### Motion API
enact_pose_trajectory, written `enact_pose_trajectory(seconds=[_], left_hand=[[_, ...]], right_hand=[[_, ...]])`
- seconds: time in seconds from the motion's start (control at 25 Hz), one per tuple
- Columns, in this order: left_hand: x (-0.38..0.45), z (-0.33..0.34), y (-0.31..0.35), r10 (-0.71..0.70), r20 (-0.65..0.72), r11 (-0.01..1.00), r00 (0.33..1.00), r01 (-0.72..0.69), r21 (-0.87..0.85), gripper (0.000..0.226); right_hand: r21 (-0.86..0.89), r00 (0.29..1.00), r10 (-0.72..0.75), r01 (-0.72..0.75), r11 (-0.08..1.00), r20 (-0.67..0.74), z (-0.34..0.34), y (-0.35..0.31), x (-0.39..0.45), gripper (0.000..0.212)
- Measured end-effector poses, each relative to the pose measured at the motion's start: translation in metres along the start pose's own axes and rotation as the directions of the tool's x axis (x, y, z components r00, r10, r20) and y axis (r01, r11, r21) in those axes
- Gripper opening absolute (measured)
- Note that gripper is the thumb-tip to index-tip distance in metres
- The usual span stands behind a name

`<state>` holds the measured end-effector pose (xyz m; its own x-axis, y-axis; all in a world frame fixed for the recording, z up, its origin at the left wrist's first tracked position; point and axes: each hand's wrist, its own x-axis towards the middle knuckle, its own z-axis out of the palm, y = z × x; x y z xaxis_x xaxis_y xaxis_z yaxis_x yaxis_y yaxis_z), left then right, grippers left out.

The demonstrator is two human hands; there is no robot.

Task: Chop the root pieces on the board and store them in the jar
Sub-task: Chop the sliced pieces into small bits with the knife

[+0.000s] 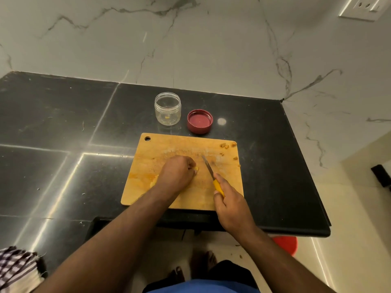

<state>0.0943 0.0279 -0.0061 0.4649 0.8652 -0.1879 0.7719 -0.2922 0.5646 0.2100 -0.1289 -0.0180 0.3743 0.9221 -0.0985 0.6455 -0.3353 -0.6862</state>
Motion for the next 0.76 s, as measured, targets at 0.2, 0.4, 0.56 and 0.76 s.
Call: enact_pose_trajectory(seconds=[0.2, 0.4, 0.56, 0.76], left_hand=[[0.0, 0.0, 0.004, -0.007, 0.0, 1.0, 1.0, 0.007, -0.002, 0.029], [0.002, 0.002, 0.004, -0.012, 0.001, 1.0, 1.0, 0.012, -0.009, 0.029], [0.002, 0.004, 0.004, 0.003, 0.009, 1.0, 1.0, -0.003, -0.018, 0.029], [0.005, 0.003, 0.004, -0.012, 0.013, 0.999, 1.0, 0.013, -0.046, 0.028]], right_hand=[[-0.107, 0.992, -0.047, 0.034, 0.994, -0.12, -0.003, 0.006, 0.013, 0.053], [-0.299, 0.979, -0.164, 0.123, 0.946, -0.119, -0.001, 0.017, 0.017, 0.055], [-0.361, 0.972, -0.21, 0.158, 0.919, -0.109, -0.002, 0.023, 0.016, 0.056], [-0.381, 0.967, -0.237, 0.185, 0.906, -0.095, -0.009, 0.025, 0.022, 0.055]])
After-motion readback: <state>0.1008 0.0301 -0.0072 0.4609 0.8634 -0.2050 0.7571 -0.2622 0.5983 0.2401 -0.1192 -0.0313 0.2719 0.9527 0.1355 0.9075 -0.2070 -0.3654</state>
